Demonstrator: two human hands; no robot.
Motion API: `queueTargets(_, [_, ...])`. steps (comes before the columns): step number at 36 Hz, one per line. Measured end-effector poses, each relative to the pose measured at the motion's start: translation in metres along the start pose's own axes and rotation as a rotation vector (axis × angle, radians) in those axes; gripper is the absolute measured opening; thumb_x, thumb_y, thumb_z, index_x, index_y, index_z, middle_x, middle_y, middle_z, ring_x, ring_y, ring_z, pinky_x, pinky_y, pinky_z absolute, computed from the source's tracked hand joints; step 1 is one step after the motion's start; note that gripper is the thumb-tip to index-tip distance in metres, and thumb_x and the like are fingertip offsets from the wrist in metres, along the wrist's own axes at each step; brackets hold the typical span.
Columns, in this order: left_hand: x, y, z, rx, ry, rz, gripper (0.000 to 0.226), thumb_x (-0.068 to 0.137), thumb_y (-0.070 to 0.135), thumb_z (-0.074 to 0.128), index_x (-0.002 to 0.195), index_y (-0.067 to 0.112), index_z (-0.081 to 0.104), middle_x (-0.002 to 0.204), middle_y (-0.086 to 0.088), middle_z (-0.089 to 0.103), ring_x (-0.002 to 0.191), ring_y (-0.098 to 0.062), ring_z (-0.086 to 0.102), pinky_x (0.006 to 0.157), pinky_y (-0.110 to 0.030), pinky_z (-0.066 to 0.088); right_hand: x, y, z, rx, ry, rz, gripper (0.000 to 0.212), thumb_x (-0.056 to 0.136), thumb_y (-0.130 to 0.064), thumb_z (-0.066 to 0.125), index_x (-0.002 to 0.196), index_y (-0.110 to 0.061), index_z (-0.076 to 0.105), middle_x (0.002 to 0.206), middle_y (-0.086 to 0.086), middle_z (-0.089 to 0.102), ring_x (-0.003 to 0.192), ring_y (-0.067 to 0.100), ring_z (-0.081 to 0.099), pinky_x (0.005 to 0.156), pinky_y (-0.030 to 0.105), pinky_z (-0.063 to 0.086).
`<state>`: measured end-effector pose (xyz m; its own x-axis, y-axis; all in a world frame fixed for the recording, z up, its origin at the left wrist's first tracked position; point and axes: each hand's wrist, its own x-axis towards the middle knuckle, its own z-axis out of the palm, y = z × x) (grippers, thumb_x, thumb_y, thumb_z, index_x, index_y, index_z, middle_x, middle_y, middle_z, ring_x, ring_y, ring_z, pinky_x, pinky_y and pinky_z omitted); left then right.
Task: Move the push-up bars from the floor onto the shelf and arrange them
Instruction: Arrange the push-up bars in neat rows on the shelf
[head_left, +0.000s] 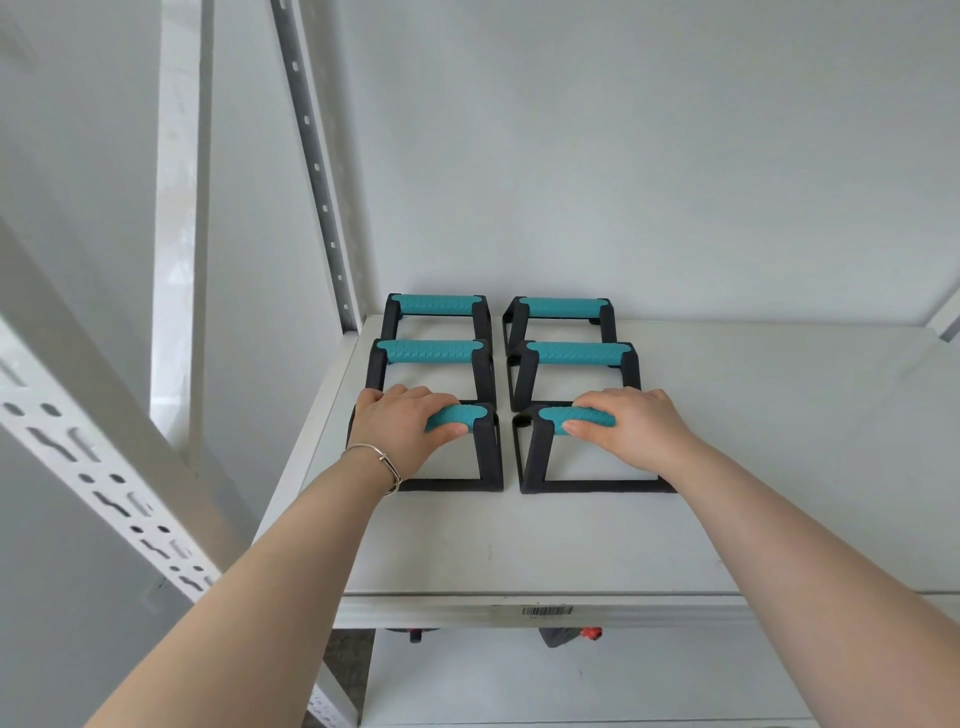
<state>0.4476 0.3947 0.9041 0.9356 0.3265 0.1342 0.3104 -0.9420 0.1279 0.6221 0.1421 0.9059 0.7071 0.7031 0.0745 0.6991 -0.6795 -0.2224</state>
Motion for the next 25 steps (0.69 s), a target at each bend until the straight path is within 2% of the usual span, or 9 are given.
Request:
queueTargets(7, [-0.0007,0.0022,-0.0002,0.011,-0.002,-0.016,0.047,0.091,0.066,0.033,0.129,0.043,0.049,0.113,0.015,0.060,0.105,-0.014,0.050,0.097,-0.037,0.032,-0.0012,-0.0022,0.0029,-0.018,0.032,0.001,0.043,0.088,-0.070,0.040,0.114,-0.043,0.060,0.096,-0.013,0.061,0.100,0.014,0.053,0.090,0.036,0.032])
queueTargets(25, [-0.0001,0.0040,0.0004,0.026,-0.004,-0.019,0.047,0.091,0.066,0.034,0.130,0.043,0.048,0.114,0.015,0.060,0.107,-0.014,0.050,0.098,-0.038,0.033,-0.0018,-0.0006,0.0048,-0.056,0.048,0.004,0.048,0.086,-0.073,0.035,0.116,-0.043,0.058,0.098,-0.013,0.062,0.102,0.014,0.053,0.091,0.037,0.033])
